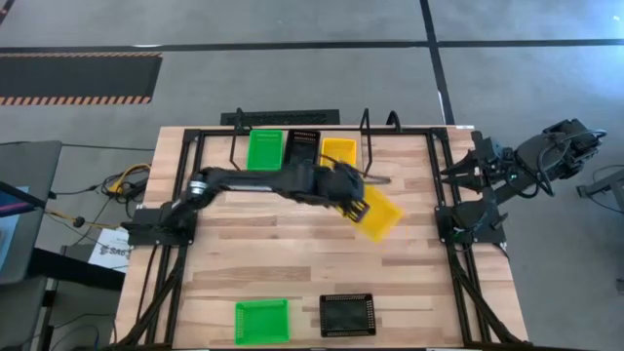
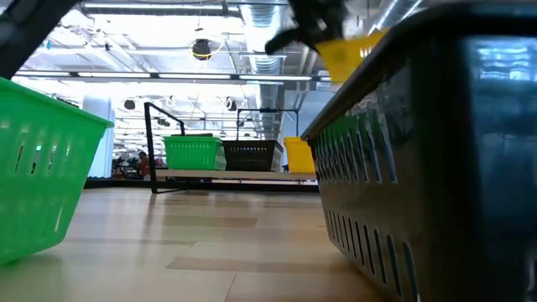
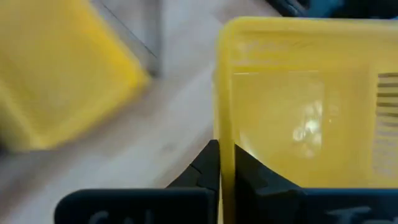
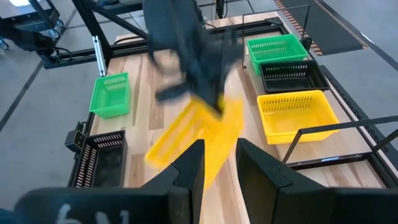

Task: Stack baskets on shelf by color
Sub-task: Stack the yellow basket on top of the yellow basket on the shelf

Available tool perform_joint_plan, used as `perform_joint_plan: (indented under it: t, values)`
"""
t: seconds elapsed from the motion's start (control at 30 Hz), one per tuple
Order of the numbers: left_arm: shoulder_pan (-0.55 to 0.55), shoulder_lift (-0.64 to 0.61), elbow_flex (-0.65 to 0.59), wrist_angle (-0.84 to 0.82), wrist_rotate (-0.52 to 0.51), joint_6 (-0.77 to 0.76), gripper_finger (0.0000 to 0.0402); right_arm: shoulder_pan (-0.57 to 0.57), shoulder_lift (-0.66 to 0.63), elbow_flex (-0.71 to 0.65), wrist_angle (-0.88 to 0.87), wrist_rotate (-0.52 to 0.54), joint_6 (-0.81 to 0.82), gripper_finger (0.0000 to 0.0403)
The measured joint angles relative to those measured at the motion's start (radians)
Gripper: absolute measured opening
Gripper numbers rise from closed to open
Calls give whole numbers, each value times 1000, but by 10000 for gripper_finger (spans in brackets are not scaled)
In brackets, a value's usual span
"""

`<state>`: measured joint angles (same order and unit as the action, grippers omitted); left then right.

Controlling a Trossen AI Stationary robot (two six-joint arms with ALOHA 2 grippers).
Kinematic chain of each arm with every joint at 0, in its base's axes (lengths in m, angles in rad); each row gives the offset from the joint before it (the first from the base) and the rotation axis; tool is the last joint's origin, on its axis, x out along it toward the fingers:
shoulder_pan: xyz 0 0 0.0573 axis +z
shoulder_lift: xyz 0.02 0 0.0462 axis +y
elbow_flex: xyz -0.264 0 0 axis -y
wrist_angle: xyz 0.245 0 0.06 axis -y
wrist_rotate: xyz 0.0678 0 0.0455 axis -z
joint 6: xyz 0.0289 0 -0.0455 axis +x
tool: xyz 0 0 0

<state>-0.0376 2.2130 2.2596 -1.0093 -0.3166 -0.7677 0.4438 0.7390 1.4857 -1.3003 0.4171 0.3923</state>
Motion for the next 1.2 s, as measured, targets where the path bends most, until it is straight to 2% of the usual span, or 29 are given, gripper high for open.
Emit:
perform_joint_plan:
  t: [0.13,0.33,0.4,0.57,0.7,0.77,1.03,1.2]
  values:
    - [28,-136,-1,-145,-126,83,0,0,0,0,6,1,2,113]
    - [148,-258,5,-216,-131,354,0,-1,5,0,15,3,1,113]
    - [203,-277,7,-210,-76,468,0,-1,9,0,15,3,1,113]
    - [349,-288,6,-209,184,733,0,-4,36,-1,46,45,3,101]
    - [426,-269,6,-208,303,915,0,-22,90,-2,90,67,73,31]
    - [455,-259,3,-207,348,1006,0,-28,124,-2,91,83,78,11]
    - [523,-173,2,-150,526,1209,0,-62,252,-2,113,119,99,4]
    - [532,-107,2,-135,546,1300,0,-78,312,-3,124,123,126,3]
